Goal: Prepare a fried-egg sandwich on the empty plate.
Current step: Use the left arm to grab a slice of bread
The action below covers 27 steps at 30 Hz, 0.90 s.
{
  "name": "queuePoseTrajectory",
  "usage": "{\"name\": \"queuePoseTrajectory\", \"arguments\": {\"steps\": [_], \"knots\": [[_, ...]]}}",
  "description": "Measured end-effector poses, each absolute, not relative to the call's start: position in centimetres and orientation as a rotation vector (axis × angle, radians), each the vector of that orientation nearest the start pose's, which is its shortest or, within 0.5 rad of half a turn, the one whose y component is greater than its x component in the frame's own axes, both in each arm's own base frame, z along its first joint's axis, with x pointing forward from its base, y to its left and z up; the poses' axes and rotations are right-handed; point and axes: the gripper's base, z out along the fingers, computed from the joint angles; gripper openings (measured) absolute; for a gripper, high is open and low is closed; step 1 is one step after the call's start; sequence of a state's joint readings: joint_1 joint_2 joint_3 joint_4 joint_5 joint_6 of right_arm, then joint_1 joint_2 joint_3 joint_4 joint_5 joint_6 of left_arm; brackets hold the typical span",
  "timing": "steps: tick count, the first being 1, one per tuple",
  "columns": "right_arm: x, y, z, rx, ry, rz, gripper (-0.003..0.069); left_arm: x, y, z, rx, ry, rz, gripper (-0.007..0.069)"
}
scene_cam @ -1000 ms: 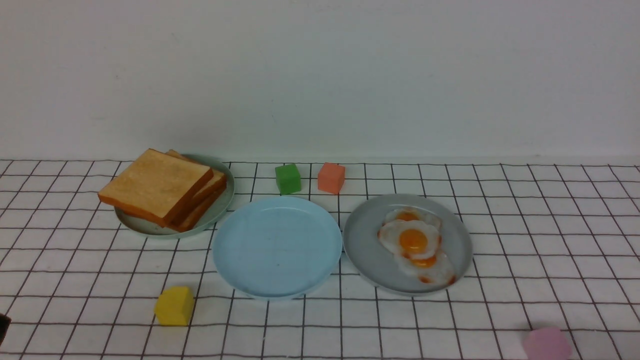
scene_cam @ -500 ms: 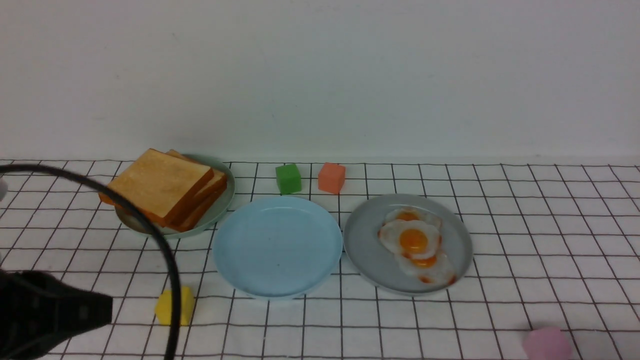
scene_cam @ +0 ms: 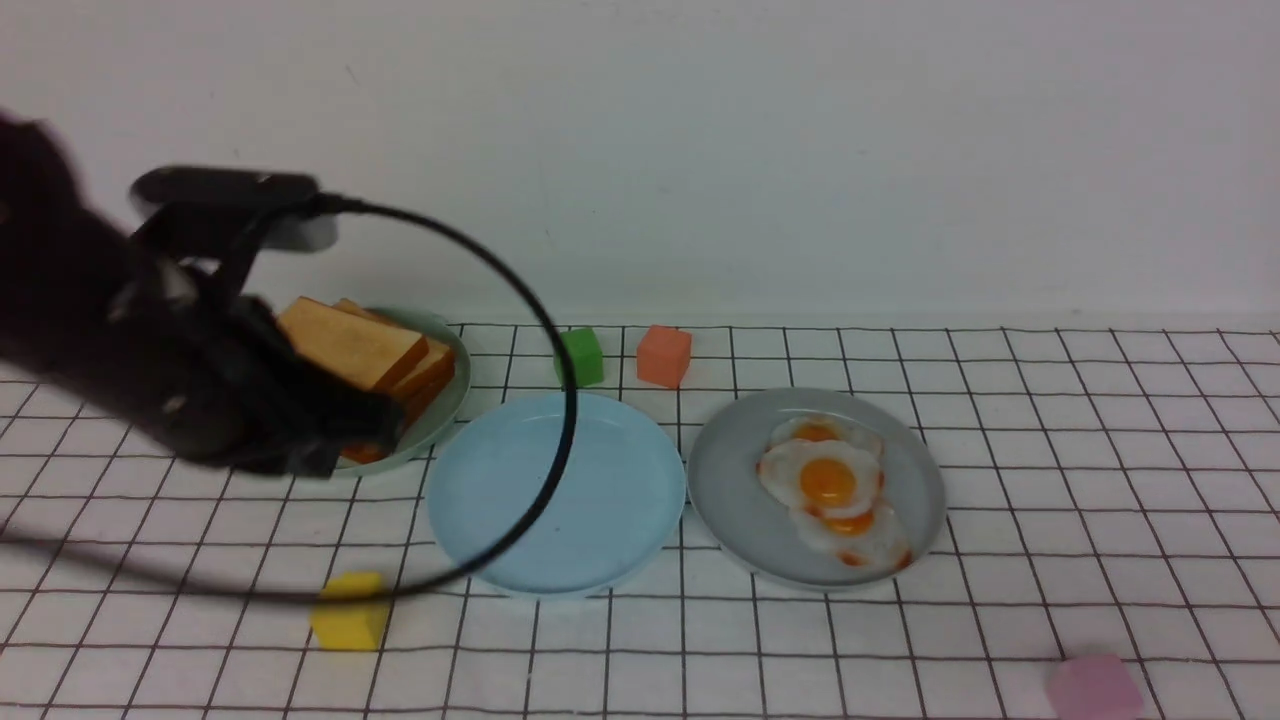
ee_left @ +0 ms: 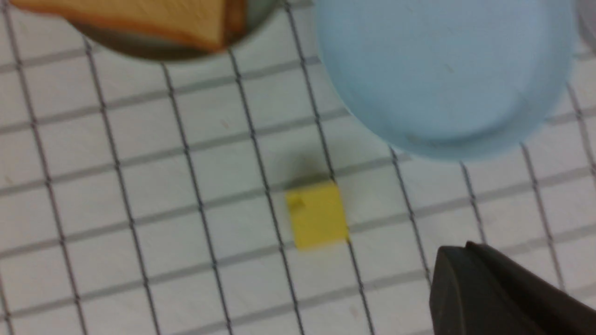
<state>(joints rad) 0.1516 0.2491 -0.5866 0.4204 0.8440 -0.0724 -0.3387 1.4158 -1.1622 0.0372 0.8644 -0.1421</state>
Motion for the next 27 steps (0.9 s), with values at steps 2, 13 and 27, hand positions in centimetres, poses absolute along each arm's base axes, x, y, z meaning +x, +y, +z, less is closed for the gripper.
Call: {"name": "queuePoseTrajectory", "arguments": {"steps": [2, 13, 27], "knots": [[3.3, 3.4, 33.8, -0.258, 2.046, 0.493, 0.0008, 29.7, -9.8, 30.9, 0.257, 2.589, -0.089, -0.0013], [4.5, 3.7, 36.8, -0.419, 2.104, 0.43, 0.0006, 40.5, -7.7, 27.1, 0.143, 2.631, 0.006, 0.0001], [4.6, 3.7, 36.8, -0.422, 2.106, 0.424, 0.0015, 44.7, -7.8, 22.3, 0.473, 2.563, 0.184, 0.045]]}}
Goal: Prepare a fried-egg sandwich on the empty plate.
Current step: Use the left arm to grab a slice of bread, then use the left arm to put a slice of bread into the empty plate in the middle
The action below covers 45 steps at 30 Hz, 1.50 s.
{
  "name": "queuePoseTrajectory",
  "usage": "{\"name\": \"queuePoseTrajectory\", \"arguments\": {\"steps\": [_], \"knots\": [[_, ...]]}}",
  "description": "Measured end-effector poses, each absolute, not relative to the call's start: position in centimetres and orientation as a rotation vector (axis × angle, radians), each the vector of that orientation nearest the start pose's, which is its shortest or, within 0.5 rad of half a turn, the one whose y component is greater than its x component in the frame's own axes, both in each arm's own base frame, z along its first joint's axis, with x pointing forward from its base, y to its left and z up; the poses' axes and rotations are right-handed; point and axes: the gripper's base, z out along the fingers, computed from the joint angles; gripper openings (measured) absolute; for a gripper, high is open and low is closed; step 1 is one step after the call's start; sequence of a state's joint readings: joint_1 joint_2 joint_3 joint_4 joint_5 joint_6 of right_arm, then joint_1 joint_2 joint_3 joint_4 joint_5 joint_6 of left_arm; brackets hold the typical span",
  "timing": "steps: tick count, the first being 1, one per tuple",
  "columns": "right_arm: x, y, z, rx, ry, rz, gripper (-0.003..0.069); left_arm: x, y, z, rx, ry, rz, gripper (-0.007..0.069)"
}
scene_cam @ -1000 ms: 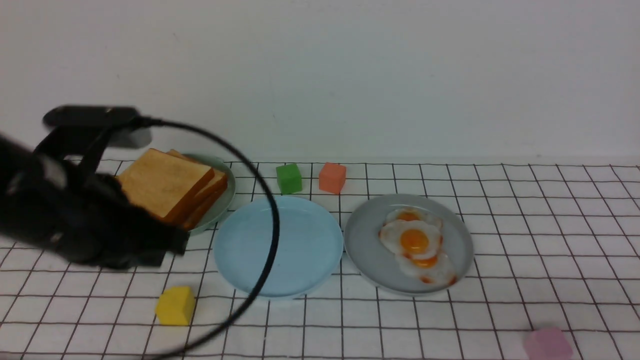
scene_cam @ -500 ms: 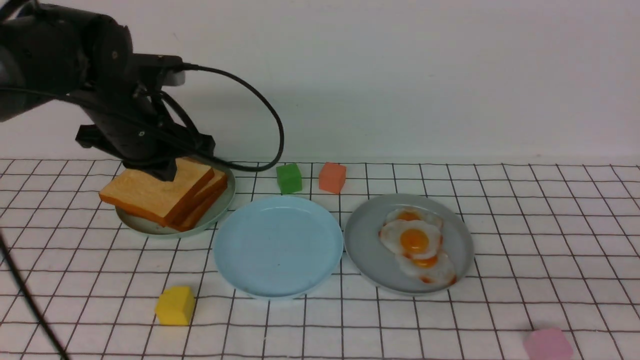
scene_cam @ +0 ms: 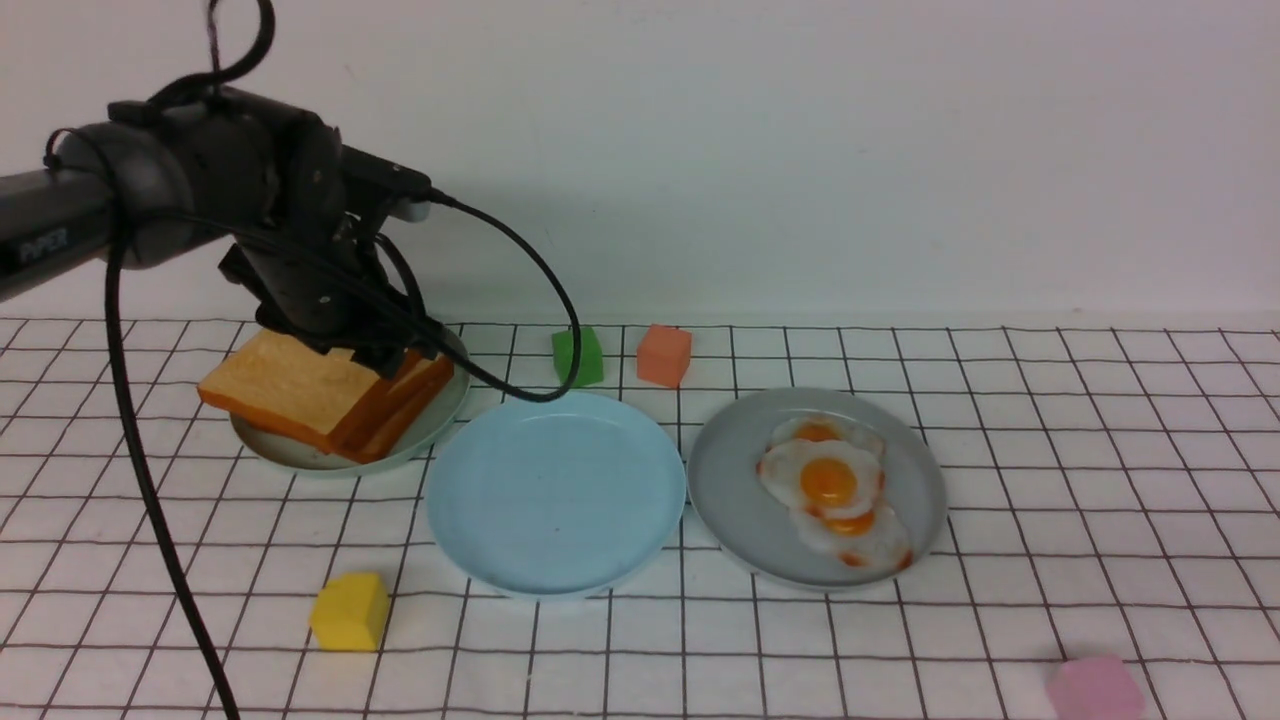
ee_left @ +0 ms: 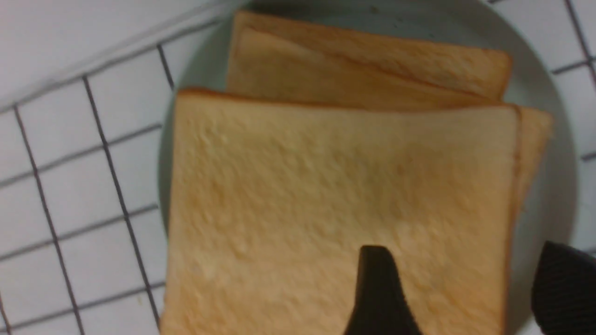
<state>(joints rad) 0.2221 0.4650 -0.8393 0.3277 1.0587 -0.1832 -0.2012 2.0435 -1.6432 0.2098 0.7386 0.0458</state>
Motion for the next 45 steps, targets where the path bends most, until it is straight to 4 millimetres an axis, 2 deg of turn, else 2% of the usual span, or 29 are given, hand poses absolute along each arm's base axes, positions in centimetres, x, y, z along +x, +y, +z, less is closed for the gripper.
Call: {"name": "queuePoseTrajectory", "arguments": {"steps": [5, 13, 17, 19, 26, 28, 31, 32, 33, 37, 41, 45], "knots": [[4.7, 3.7, 36.6, -0.422, 2.114, 0.424, 0.0019, 45.2, -7.8, 20.5, 0.495, 2.583, 0.203, 0.0463], [4.8, 3.7, 36.1, -0.428, 2.132, 0.429, 0.0025, 45.6, -7.9, 19.5, 0.507, 2.598, 0.212, 0.0461], [4.8, 3.7, 36.0, -0.428, 2.134, 0.429, 0.0029, 45.6, -7.9, 19.5, 0.508, 2.603, 0.218, 0.0398], [4.8, 3.8, 36.0, -0.428, 2.134, 0.43, 0.0034, 45.6, -7.9, 19.5, 0.51, 2.611, 0.221, 0.0339], [4.8, 3.8, 36.0, -0.428, 2.133, 0.432, 0.0042, 45.4, -7.9, 20.2, 0.496, 2.608, 0.205, 0.0332], [4.8, 3.8, 36.0, -0.428, 2.133, 0.432, 0.0046, 45.0, -7.9, 21.1, 0.479, 2.608, 0.188, 0.0274], [4.8, 3.8, 36.0, -0.428, 2.133, 0.432, 0.0049, 44.3, -7.9, 23.2, 0.454, 2.588, 0.166, 0.0124], [4.8, 3.8, 36.0, -0.428, 2.133, 0.432, 0.0049, 44.2, -7.8, 23.5, 0.452, 2.583, 0.165, 0.0108], [4.8, 3.8, 36.0, -0.428, 2.133, 0.432, 0.005, 43.8, -7.8, 24.7, 0.441, 2.564, 0.156, 0.0084], [4.8, 3.8, 36.0, -0.428, 2.133, 0.433, 0.0057, 42.9, -7.8, 27.0, 0.412, 2.531, 0.125, 0.0093], [4.8, 3.8, 36.0, -0.429, 2.133, 0.434, 0.0062, 42.0, -8.1, 28.5, 0.398, 2.531, 0.088, 0.0093], [4.8, 3.8, 36.0, -0.429, 2.133, 0.434, 0.0067, 40.0, -11.0, 31.1, 0.497, 2.462, 0.081, 0.0093]]}}
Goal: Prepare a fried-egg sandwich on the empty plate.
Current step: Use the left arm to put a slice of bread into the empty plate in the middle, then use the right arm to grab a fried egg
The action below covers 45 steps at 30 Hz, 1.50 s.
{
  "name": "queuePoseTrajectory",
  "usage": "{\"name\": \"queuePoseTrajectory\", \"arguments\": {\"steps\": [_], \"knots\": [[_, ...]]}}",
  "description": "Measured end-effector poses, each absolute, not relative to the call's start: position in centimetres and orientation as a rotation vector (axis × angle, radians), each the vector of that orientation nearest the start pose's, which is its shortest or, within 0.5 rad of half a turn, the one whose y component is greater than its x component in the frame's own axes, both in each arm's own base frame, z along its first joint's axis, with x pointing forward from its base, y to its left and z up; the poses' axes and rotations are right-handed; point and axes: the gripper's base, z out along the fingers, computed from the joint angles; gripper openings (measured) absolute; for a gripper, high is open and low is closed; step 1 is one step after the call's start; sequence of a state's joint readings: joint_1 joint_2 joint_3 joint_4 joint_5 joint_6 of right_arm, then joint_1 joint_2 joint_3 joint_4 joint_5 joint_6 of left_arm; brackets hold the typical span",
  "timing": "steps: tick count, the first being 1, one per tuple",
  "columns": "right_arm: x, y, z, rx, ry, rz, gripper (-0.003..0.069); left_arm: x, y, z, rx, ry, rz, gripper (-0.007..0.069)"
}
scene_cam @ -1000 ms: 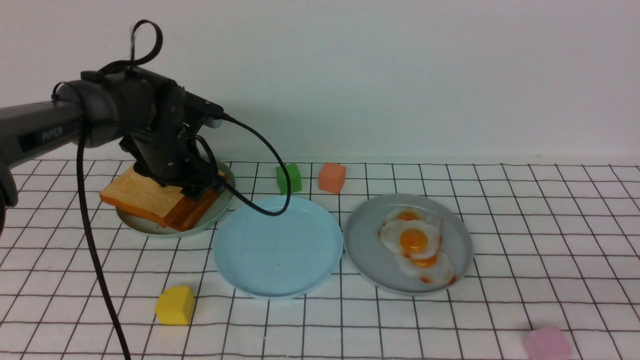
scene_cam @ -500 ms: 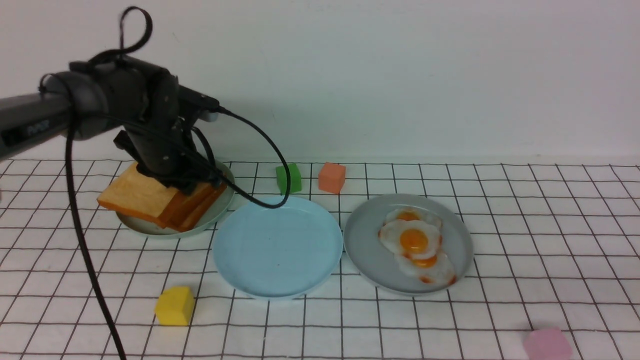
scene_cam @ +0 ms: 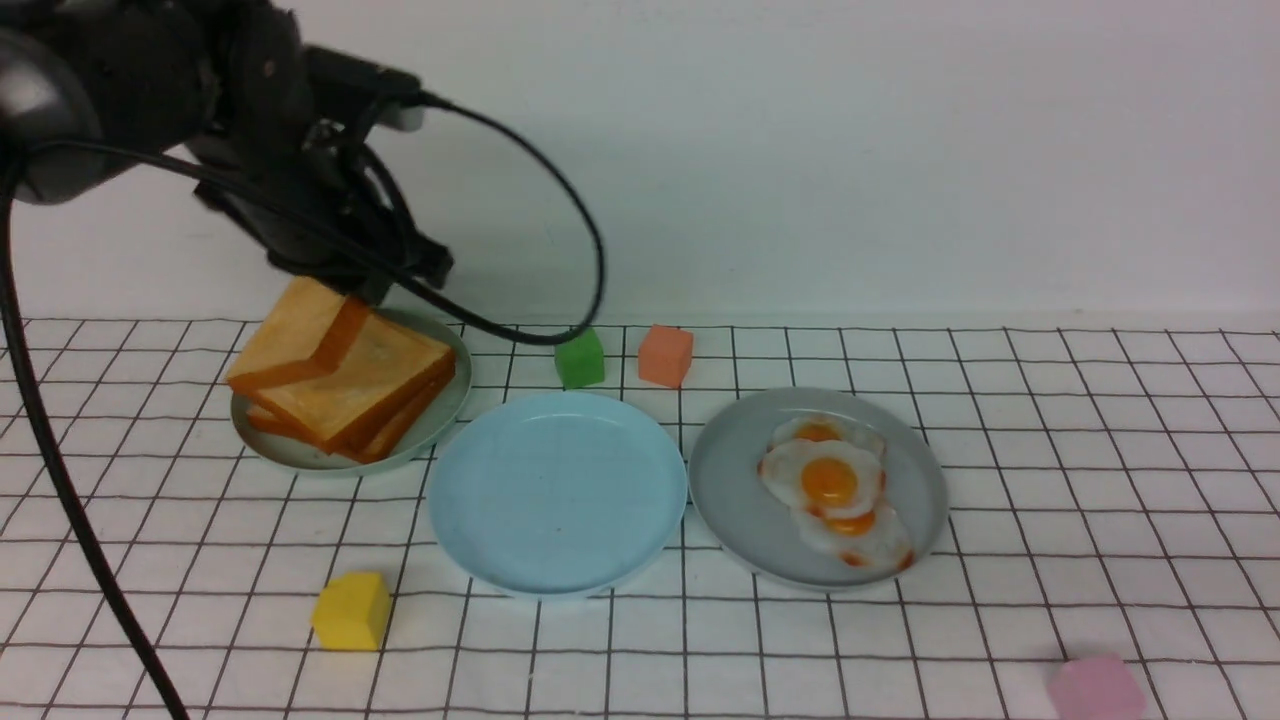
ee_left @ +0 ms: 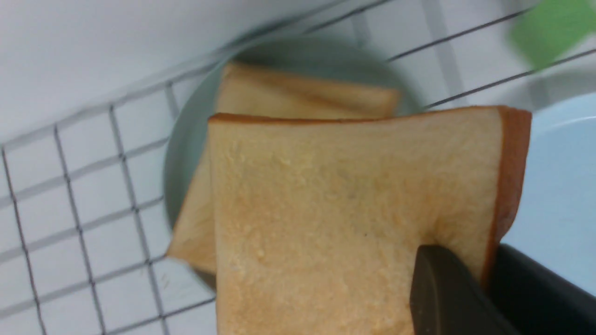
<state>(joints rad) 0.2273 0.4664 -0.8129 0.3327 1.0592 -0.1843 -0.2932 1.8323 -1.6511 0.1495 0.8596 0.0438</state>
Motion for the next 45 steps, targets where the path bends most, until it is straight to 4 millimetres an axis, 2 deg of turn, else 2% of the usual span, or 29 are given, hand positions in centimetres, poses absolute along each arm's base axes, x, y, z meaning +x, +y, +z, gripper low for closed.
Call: {"name": "queuePoseTrajectory", "arguments": {"steps": [3, 4, 6, 9, 10, 12, 18, 22, 28, 34, 35, 36, 38, 42, 45], "knots": [[4.8, 3.8, 36.0, -0.429, 2.133, 0.434, 0.007, 38.2, -15.1, 31.9, 0.609, 2.419, 0.033, 0.0093], [4.8, 3.8, 36.0, -0.429, 2.133, 0.434, 0.0071, 37.5, -16.7, 31.7, 0.657, 2.419, 0.01, 0.0093], [4.8, 3.8, 36.0, -0.429, 2.133, 0.434, 0.0074, 36.7, -18.8, 31.1, 0.721, 2.43, -0.014, 0.0093], [4.8, 3.8, 36.0, -0.43, 2.133, 0.433, 0.0077, 35.9, -22.1, 28.9, 0.836, 2.448, -0.02, 0.0093], [4.8, 3.8, 36.0, -0.43, 2.133, 0.433, 0.0078, 35.9, -22.1, 28.8, 0.838, 2.45, -0.017, 0.0093], [4.8, 3.8, 36.0, -0.43, 2.133, 0.433, 0.008, 36.1, -23.8, 26.2, 0.919, 2.467, 0.032, 0.0093], [4.8, 3.8, 36.0, -0.43, 2.133, 0.433, 0.0083, 37.2, -24.6, 22.6, 0.969, 2.48, 0.1, 0.0093], [4.8, 3.8, 36.0, -0.43, 2.133, 0.433, 0.0083, 37.4, -24.7, 21.8, 0.979, 2.489, 0.111, 0.0093], [4.8, 3.8, 36.0, -0.431, 2.132, 0.433, 0.0083, 37.4, -24.6, 21.7, 0.98, 2.496, 0.113, 0.0101], [4.8, 3.8, 36.0, -0.443, 2.128, 0.426, 0.0083, 37.3, -24.5, 21.6, 0.983, 2.517, 0.124, 0.0234], [4.8, 3.8, 36.0, -0.446, 2.127, 0.424, 0.0083, 37.2, -24.5, 21.6, 0.982, 2.527, 0.123, 0.0307], [4.8, 3.8, 36.0, -0.448, 2.127, 0.423, 0.0083, 37.2, -24.5, 21.6, 0.982, 2.53, 0.123, 0.0314], [4.8, 3.8, 36.1, -0.448, 2.124, 0.422, 0.0083, 37.0, -24.5, 21.5, 0.972, 2.552, 0.101, 0.0381], [5.0, 3.8, 36.1, -0.443, 2.115, 0.421, 0.0083, 36.3, -24.6, 22.3, 0.922, 2.598, 0.018, 0.0417], [6.1, 4.0, 36.2, -0.437, 2.139, 0.422, 0.0083, 34.7, -24.5, 26.4, 0.833, 2.579, -0.156, 0.0353]]}}
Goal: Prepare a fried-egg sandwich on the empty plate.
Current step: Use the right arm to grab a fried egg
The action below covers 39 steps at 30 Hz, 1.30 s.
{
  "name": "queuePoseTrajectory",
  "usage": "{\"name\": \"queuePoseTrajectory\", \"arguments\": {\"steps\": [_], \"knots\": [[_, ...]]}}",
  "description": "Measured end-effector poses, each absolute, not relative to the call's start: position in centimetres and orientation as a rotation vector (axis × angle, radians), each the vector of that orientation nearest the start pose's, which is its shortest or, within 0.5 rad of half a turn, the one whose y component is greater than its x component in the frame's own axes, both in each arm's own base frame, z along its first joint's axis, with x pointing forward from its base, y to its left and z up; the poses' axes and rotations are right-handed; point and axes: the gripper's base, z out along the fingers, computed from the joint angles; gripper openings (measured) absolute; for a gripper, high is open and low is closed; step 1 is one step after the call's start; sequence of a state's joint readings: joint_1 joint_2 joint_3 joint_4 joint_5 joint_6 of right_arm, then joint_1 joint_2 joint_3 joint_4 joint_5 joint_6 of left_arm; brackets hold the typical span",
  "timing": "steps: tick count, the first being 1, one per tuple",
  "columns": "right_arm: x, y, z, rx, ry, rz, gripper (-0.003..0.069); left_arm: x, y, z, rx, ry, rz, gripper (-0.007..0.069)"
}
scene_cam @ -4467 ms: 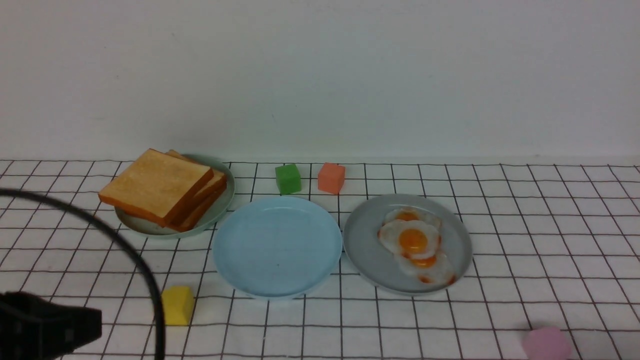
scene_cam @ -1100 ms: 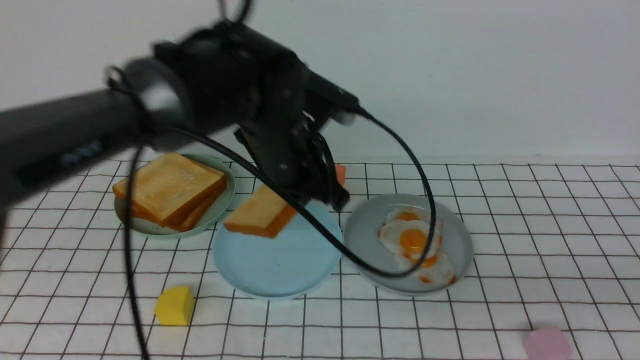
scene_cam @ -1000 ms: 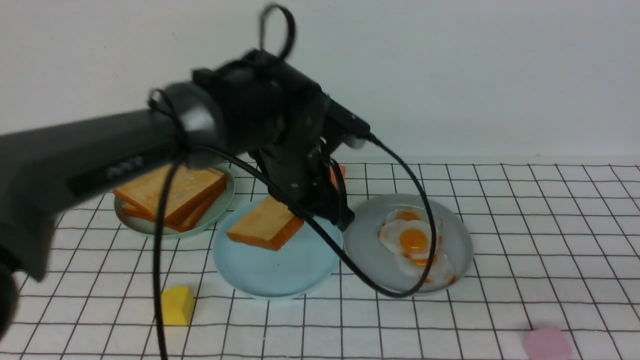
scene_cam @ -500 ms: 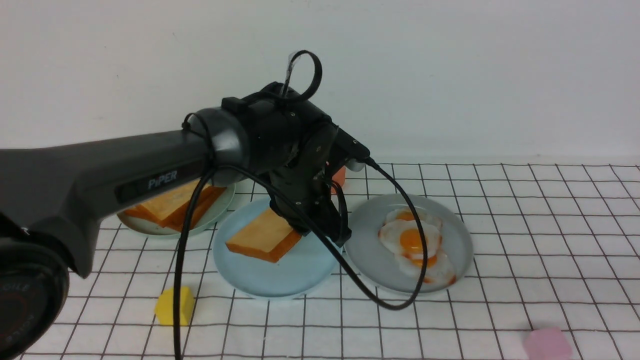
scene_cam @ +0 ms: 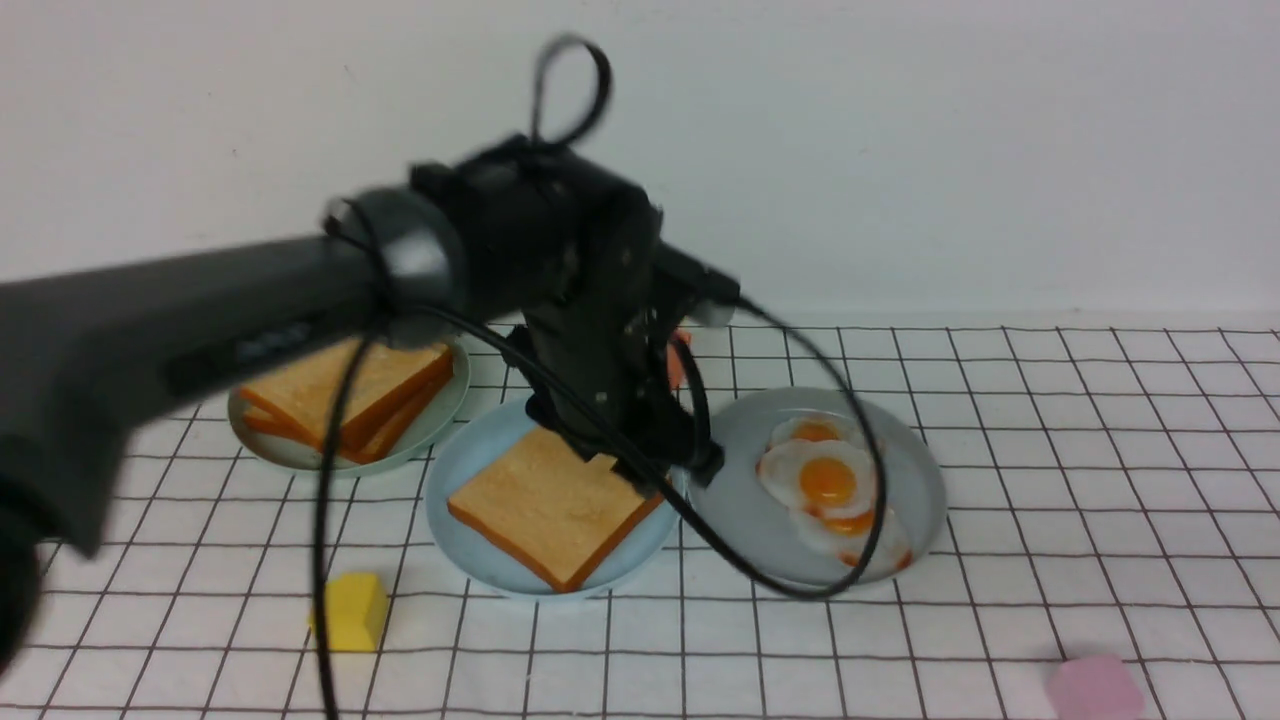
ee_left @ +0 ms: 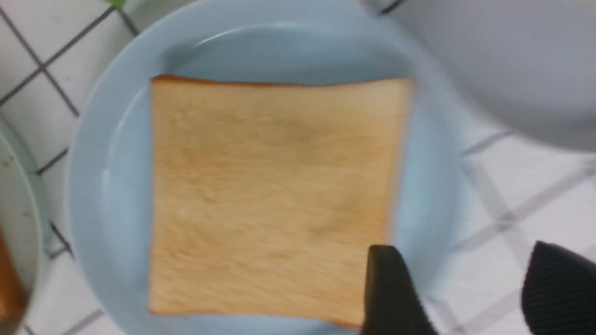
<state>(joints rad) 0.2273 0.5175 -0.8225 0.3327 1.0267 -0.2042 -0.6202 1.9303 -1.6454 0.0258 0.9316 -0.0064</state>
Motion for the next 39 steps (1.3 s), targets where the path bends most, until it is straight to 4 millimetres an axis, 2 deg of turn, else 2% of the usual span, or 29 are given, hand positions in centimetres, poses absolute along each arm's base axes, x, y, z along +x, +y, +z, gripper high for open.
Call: {"name": "queuePoseTrajectory", "arguments": {"steps": [2, 3, 4, 7, 9, 10, 11, 12, 13, 14, 16, 21, 23, 29, 30, 32, 39], "knots": [[7.5, 4.3, 36.4, -0.43, 2.165, 0.424, 0.0083, 33.1, -24.1, 30.0, 0.787, 2.533, -0.271, 0.0263], [7.7, 4.4, 36.4, -0.428, 2.168, 0.424, 0.0084, 32.7, -23.9, 30.9, 0.779, 2.517, -0.288, 0.0239], [9.2, 4.7, 36.3, -0.419, 2.197, 0.424, 0.0085, 31.0, -23.1, 34.1, 0.753, 2.466, -0.375, 0.0146], [13.0, 5.4, 35.3, -0.392, 2.272, 0.424, 0.0089, 26.6, -21.0, 39.3, 0.752, 2.329, -0.521, -0.0007], [15.4, 5.9, 34.3, -0.371, 2.319, 0.422, 0.0091, 23.2, -18.9, 41.7, 0.749, 2.231, -0.59, -0.0013], [16.8, 6.2, 33.5, -0.358, 2.347, 0.419, 0.0092, 21.5, -17.9, 42.2, 0.743, 2.191, -0.616, -0.0013], [18.4, 6.5, 32.4, -0.341, 2.382, 0.416, 0.0093, 19.6, -16.6, 42.0, 0.735, 2.159, -0.637, -0.0013], [18.9, 6.6, 32.1, -0.335, 2.392, 0.414, 0.0094, 19.3, -16.4, 42.0, 0.733, 2.151, -0.64, -0.0013], [20.7, 7.0, 30.8, -0.31, 2.424, 0.414, 0.0097, 16.8, -14.6, 42.2, 0.709, 2.075, -0.657, -0.0013], [21.7, 7.2, 30.1, -0.297, 2.441, 0.415, 0.0099, 16.0, -13.9, 41.6, 0.698, 2.058, -0.66, -0.0013], [24.6, 7.9, 28.3, -0.241, 2.491, 0.441, 0.0112, 12.8, -11.4, 40.3, 0.652, 1.958, -0.664, -0.0013], [29.1, 9.2, 25.6, -0.119, 2.584, 0.508, 0.0168, 8.7, -8.1, 37.8, 0.593, 1.787, -0.657, -0.0013], [31.2, 9.7, 24.5, -0.053, 2.612, 0.523, 0.0221, 7.9, -7.3, 37.0, 0.563, 1.735, -0.659, -0.0013], [35.7, 10.7, 22.1, 0.053, 2.658, 0.546, 0.0382, 7.7, -7.1, 35.9, 0.534, 1.727, -0.673, -0.0013], [35.9, 10.7, 22.0, 0.055, 2.659, 0.546, 0.0386, 7.7, -7.1, 35.9, 0.534, 1.727, -0.674, -0.0013], [37.5, 10.7, 20.7, 0.09, 2.69, 0.56, 0.0425, 7.7, -7.1, 35.9, 0.528, 1.728, -0.683, -0.0013], [40.4, 10.3, 18.2, 0.19, 2.722, 0.61, 0.0438, 7.8, -7.3, 35.9, 0.518, 1.735, -0.7, -0.0013]]}}
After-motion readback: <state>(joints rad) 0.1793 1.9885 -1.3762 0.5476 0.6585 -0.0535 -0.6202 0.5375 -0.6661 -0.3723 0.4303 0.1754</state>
